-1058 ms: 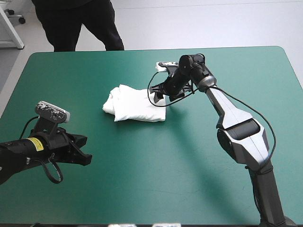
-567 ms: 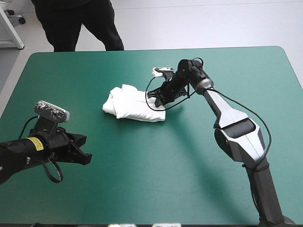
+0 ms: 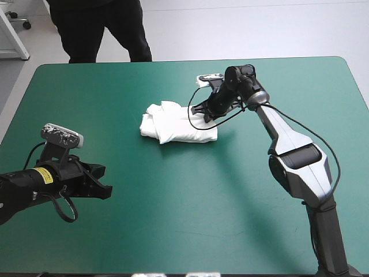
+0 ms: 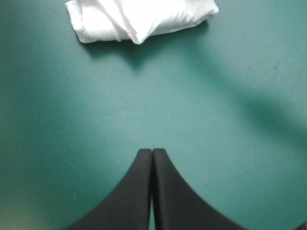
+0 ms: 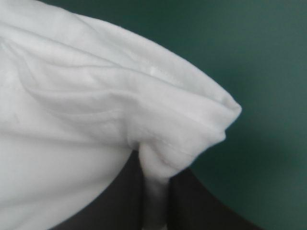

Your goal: Fold the cloth

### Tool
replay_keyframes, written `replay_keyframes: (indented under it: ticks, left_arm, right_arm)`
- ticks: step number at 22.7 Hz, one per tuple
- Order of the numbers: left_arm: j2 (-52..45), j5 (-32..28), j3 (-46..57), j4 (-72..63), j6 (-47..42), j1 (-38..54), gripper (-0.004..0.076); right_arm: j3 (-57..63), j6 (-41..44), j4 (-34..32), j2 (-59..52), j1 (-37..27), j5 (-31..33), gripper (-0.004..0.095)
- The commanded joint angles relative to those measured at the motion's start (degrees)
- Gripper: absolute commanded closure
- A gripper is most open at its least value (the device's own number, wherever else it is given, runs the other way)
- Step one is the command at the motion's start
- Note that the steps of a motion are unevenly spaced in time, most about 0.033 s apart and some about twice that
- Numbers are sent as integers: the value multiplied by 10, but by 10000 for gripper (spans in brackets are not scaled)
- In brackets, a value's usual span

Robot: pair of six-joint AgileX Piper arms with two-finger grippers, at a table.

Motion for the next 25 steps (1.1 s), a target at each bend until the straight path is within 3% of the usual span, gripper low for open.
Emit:
replay_keyframes:
  ticks: [1,6,9,13,19,23,25]
  left_arm:
    - [-1,-27,-13,-12,-5,0,733]
    - [-1,-31,-13,-6,2,0,733]
    - [-1,-44,-13,-6,2,0,733]
    - [-1,-68,-13,-6,2,0,733]
    - [-1,-74,-13,-9,29,0,733]
    - [-1,-74,-13,-9,29,0,733]
    - [-1,-74,-13,-8,29,0,733]
  right_arm:
    - [35,3,-21,-86,-29,9,923]
    - [214,-17,-53,-178,-79,-3,923]
    - [283,-17,-106,-225,-107,-13,923]
    - [344,-7,-149,-286,-157,-33,923]
    - [421,5,-206,-346,-295,-56,923]
    - [464,68,-316,-366,-363,-67,923]
    - [469,81,-328,-371,-377,-69,925]
